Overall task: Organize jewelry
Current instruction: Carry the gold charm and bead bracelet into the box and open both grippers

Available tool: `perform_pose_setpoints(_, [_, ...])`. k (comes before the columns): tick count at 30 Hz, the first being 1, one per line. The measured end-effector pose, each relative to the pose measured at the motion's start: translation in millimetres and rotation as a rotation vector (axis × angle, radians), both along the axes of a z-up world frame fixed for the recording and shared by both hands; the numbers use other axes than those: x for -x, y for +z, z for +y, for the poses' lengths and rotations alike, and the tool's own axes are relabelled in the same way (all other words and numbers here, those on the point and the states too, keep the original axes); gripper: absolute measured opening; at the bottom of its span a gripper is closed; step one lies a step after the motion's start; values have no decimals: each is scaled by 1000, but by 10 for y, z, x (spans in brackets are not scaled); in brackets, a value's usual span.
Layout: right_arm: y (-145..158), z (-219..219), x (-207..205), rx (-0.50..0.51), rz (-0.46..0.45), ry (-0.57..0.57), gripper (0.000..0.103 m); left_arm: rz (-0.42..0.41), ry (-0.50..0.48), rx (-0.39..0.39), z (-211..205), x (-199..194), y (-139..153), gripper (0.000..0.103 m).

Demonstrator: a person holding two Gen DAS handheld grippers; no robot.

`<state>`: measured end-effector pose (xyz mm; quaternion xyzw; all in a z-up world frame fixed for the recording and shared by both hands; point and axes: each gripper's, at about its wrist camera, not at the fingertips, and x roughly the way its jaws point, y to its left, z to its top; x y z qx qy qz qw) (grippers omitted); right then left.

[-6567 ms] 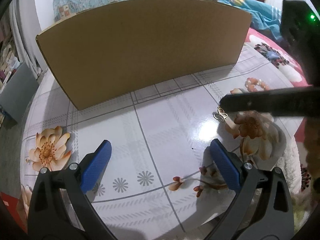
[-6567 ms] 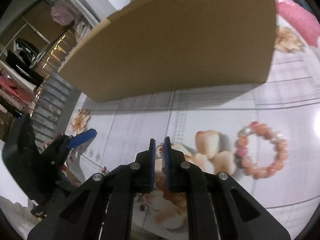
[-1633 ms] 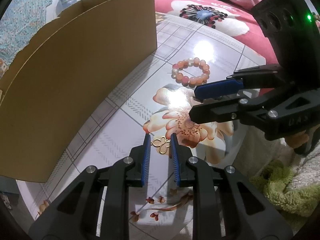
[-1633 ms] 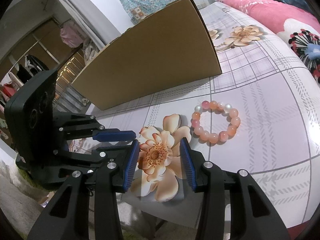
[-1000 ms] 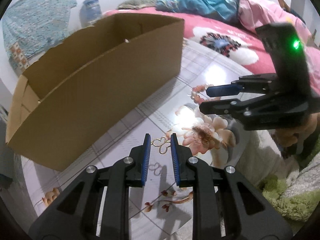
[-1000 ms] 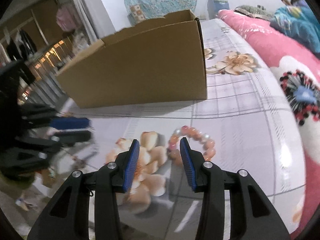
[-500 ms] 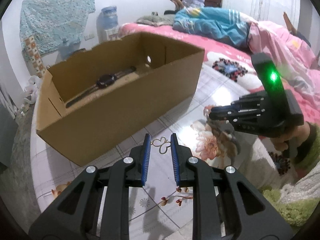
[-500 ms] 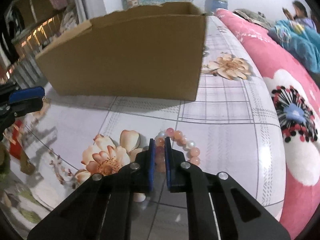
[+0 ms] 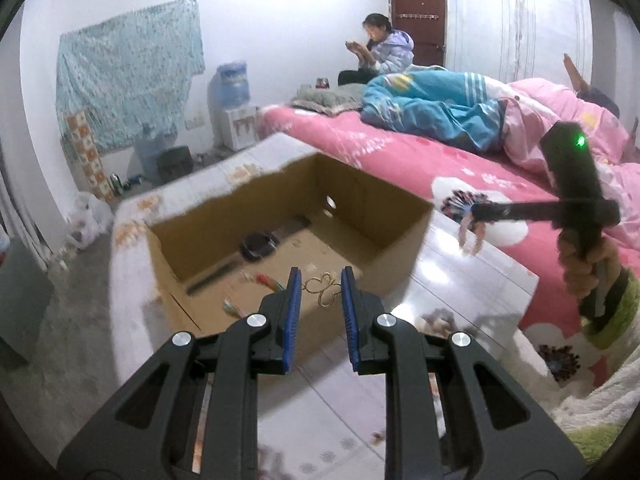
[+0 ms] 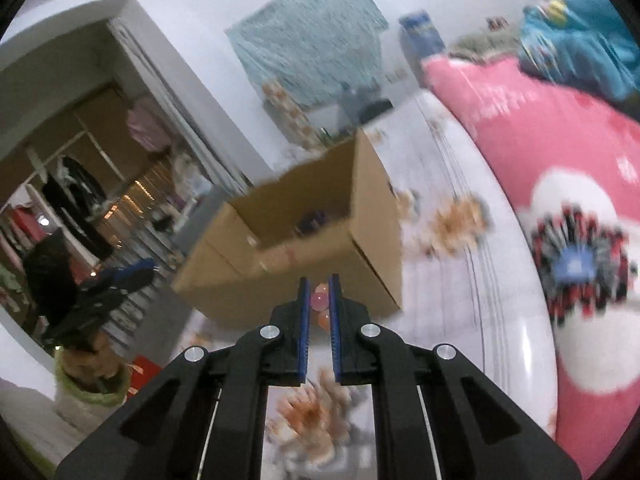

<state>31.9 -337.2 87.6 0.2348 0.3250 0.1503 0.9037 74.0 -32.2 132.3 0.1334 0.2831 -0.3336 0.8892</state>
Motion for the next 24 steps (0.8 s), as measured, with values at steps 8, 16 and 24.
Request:
perform_pose_setpoints(8, [518, 38, -601, -55, -93, 135, 9, 84, -25, -39, -134, -689, 141, 19])
perform_pose_setpoints(16, [273, 225, -1466, 19, 90, 278, 9, 378, -117, -173, -652, -1474, -330, 19])
perform_pose_setpoints(24, [112, 336, -1728, 116, 175, 336, 9, 642, -76, -321, -1024, -2193, -971, 19])
